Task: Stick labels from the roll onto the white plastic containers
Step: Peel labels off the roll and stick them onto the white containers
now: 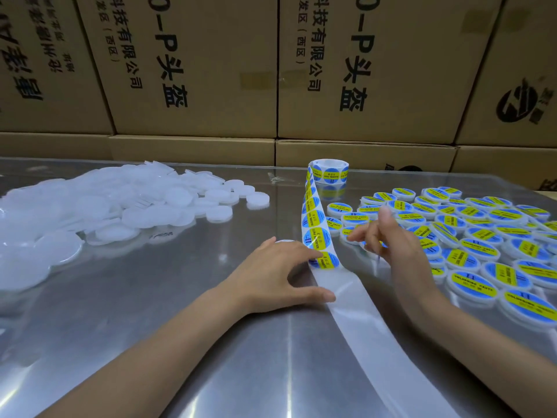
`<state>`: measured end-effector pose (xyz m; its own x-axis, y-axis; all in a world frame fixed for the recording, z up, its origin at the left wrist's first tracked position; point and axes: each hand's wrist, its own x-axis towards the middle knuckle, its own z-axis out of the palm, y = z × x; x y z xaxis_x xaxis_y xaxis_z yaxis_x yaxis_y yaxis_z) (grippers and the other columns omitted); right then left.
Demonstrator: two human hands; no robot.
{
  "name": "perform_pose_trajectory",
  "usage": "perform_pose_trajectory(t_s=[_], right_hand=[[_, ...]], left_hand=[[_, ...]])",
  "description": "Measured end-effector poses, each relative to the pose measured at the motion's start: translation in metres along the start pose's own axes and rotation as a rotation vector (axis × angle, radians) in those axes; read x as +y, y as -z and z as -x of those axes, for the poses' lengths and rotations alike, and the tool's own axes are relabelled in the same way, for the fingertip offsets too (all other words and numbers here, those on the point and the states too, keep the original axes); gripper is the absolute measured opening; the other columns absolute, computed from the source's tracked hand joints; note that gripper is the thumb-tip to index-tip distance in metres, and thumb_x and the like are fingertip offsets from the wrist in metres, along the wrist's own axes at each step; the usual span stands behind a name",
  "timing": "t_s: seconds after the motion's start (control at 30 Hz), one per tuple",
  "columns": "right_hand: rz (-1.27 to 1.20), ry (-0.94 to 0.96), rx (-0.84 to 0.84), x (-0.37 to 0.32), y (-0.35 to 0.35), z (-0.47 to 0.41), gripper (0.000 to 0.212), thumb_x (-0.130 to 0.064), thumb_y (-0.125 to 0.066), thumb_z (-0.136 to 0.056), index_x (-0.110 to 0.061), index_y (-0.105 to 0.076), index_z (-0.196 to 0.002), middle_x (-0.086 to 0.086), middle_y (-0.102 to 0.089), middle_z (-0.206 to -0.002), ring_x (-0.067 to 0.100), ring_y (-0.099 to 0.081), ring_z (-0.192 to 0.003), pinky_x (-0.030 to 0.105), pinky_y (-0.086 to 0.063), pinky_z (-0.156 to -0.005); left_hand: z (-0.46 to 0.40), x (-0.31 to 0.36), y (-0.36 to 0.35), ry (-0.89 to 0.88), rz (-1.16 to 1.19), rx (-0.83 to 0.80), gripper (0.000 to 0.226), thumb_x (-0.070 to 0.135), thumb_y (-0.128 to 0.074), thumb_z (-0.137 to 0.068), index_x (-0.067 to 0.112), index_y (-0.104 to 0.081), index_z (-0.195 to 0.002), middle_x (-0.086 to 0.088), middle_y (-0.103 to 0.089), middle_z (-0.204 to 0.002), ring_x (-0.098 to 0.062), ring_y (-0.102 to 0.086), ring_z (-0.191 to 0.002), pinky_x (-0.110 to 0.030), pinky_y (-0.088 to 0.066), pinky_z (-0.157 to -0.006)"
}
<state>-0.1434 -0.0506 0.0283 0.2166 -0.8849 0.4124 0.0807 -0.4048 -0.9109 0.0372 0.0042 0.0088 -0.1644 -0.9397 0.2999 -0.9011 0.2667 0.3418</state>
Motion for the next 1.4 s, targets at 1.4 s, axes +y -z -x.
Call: perform_pose_trajectory(t_s=[1.4], right_hand=[[-0.208, -0.487, -0.263, 0.005, -0.001, 0.003, 0.016, -0.035, -0.07, -0.064, -0.026, -0.078, -0.075, -0.001, -0.075, -0.089, 0.005, -0.07, -0.081, 0.015, -0.055, -0.069]], left_hand=[[0.0, 0.017, 0.003, -0.229, 0.106, 0.436, 0.082, 0.038, -0.08, -0.071, 0.017, -0.041, -0.14, 0.005, -0.064, -0.117, -0.012, -0.06, -0.106, -0.036, -0.049, -0.09]])
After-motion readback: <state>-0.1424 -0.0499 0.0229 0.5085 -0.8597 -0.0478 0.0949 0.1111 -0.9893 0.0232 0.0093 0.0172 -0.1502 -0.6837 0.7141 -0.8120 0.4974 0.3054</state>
